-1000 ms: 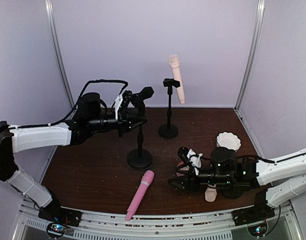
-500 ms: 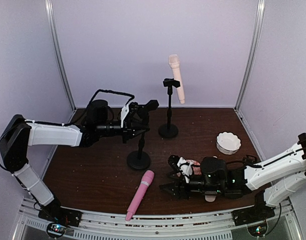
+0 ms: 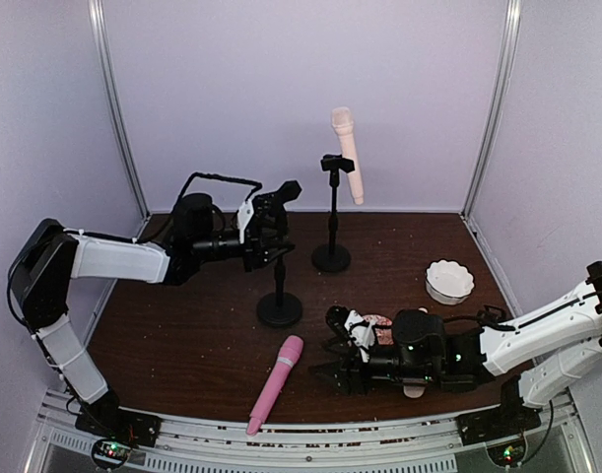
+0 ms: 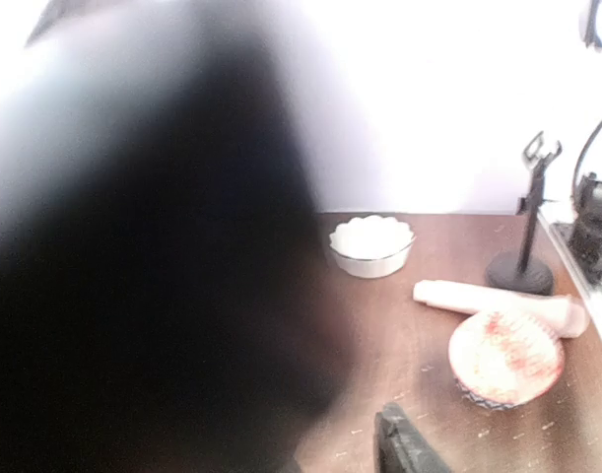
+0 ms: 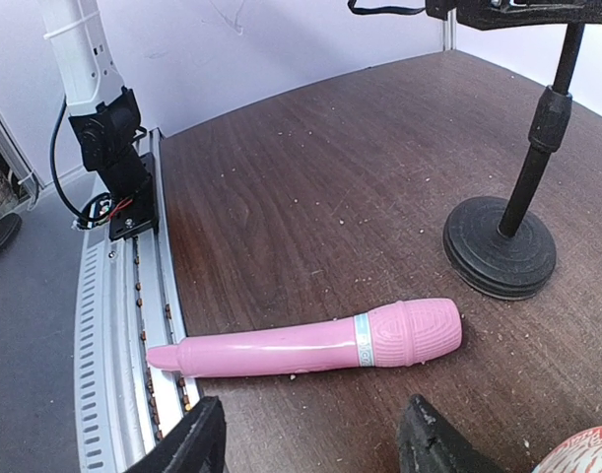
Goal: Attach the microphones to the stand
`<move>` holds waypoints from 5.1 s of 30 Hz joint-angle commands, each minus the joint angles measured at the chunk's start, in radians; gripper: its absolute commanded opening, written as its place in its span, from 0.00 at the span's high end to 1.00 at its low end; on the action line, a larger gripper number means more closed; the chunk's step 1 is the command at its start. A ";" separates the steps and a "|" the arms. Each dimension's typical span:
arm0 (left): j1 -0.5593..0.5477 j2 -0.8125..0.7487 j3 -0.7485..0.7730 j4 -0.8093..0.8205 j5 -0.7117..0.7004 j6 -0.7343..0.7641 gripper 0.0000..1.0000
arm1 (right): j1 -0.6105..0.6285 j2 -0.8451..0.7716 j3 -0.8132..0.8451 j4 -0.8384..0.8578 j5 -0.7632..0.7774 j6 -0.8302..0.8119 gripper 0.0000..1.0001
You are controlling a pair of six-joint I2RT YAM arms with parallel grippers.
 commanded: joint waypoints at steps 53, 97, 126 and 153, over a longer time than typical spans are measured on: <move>-0.411 -0.695 -0.250 -1.172 -0.777 -0.655 0.36 | -0.005 -0.095 -0.050 0.032 0.180 0.005 0.35; -0.665 0.125 0.234 -1.292 -0.937 -0.789 0.36 | -0.006 -0.189 -0.127 0.047 0.293 0.056 0.37; -0.647 -0.012 0.354 -1.467 -0.884 -0.507 0.88 | -0.012 -0.208 -0.079 -0.066 0.328 0.032 0.36; -0.484 -0.435 0.194 -0.383 -0.442 -0.171 1.00 | -0.028 -0.441 0.223 -0.418 0.241 -0.162 0.11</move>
